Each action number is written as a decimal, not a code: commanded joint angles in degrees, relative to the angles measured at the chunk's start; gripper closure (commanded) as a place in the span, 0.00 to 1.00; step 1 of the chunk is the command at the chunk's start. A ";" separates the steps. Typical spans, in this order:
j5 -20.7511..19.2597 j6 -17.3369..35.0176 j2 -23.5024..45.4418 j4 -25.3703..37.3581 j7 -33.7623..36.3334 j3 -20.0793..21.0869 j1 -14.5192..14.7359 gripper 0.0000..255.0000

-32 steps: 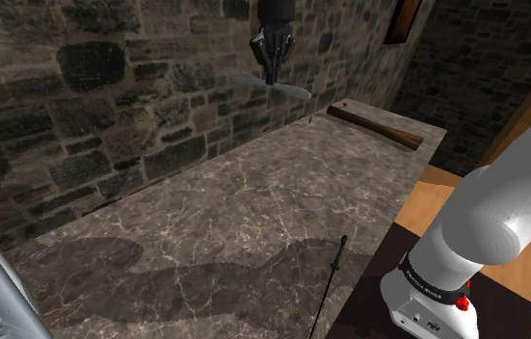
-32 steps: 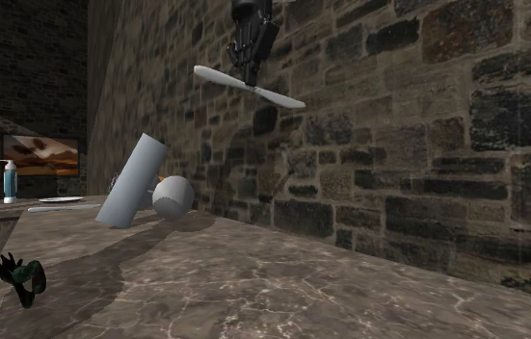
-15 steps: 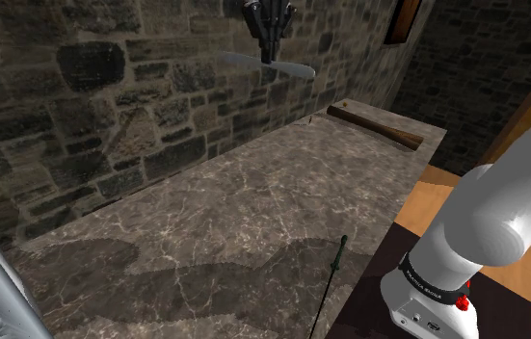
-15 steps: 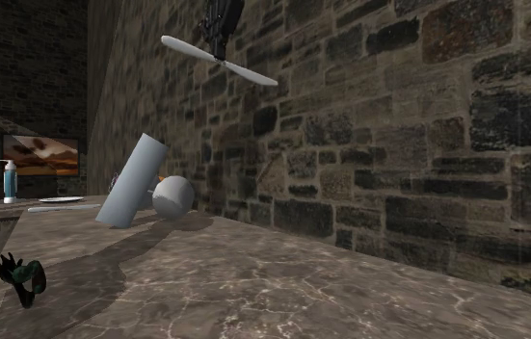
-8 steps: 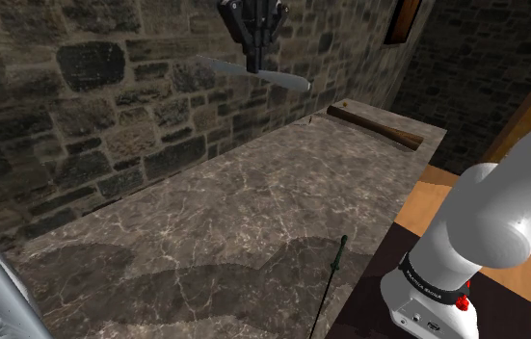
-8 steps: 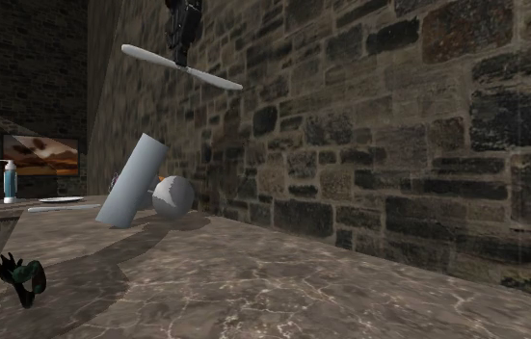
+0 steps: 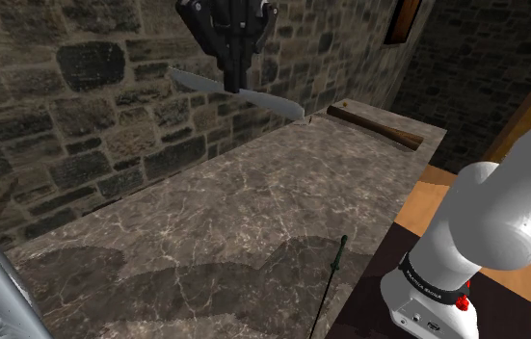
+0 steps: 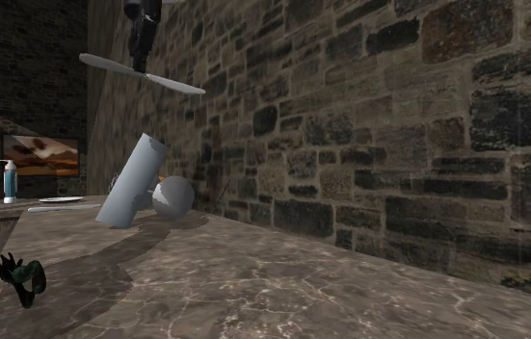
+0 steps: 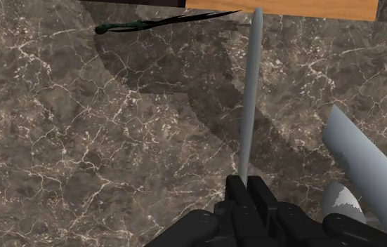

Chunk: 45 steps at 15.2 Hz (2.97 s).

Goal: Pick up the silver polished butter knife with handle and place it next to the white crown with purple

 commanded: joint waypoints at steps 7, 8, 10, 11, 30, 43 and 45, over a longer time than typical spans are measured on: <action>-1.36 0.51 5.75 5.62 13.66 8.99 4.32 1.00; -1.96 0.50 6.99 6.77 15.58 10.23 5.01 1.00; -3.57 0.40 9.86 9.33 19.58 12.77 6.59 1.00; -4.60 0.29 11.49 10.77 21.66 14.01 7.55 1.00; -9.12 10.14 17.94 5.81 31.57 18.82 13.29 1.00; -7.58 20.59 15.84 -6.10 30.15 18.38 12.33 1.00; -7.56 22.14 15.83 -7.66 30.08 18.36 12.31 1.00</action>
